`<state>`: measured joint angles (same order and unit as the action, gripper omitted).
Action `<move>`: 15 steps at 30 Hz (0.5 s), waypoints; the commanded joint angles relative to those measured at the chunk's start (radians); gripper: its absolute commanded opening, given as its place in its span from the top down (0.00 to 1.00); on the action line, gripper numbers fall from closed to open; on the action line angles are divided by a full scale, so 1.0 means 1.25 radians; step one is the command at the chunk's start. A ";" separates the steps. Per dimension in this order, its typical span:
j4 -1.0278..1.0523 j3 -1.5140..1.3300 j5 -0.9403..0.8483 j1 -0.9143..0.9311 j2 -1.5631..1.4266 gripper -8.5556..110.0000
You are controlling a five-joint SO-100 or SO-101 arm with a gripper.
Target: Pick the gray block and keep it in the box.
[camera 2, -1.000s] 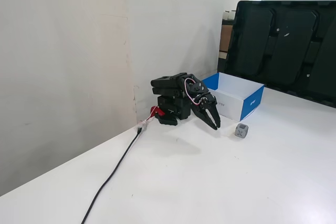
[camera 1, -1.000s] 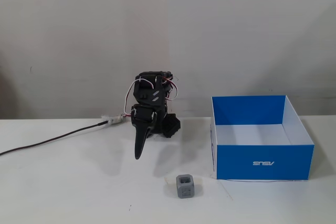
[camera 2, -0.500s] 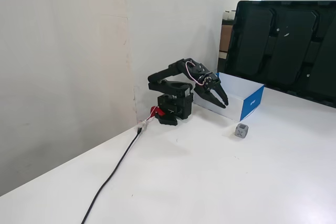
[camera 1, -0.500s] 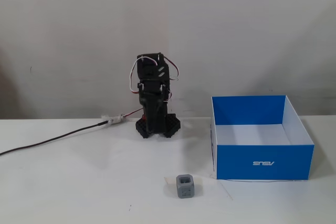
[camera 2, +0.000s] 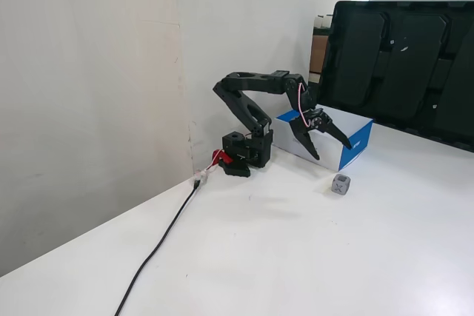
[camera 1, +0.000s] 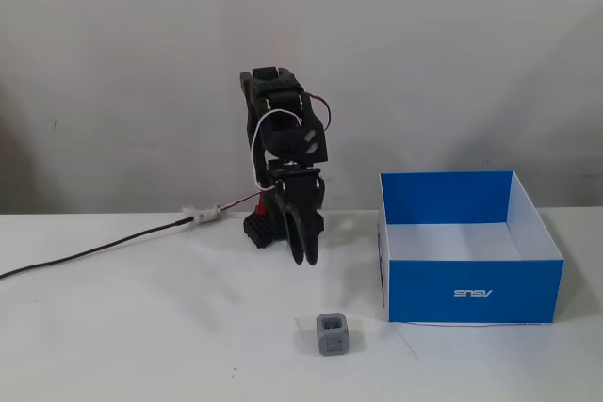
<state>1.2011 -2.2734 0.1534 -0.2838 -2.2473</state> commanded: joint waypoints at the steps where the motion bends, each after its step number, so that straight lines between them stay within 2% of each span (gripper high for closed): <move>1: -0.020 0.090 0.015 -0.025 0.040 0.64; 7: -0.112 0.121 0.020 -0.032 0.225 0.63; 15: -0.155 0.169 0.026 -0.058 0.400 0.62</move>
<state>1.0232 -2.1368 0.1718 -0.3405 -1.7487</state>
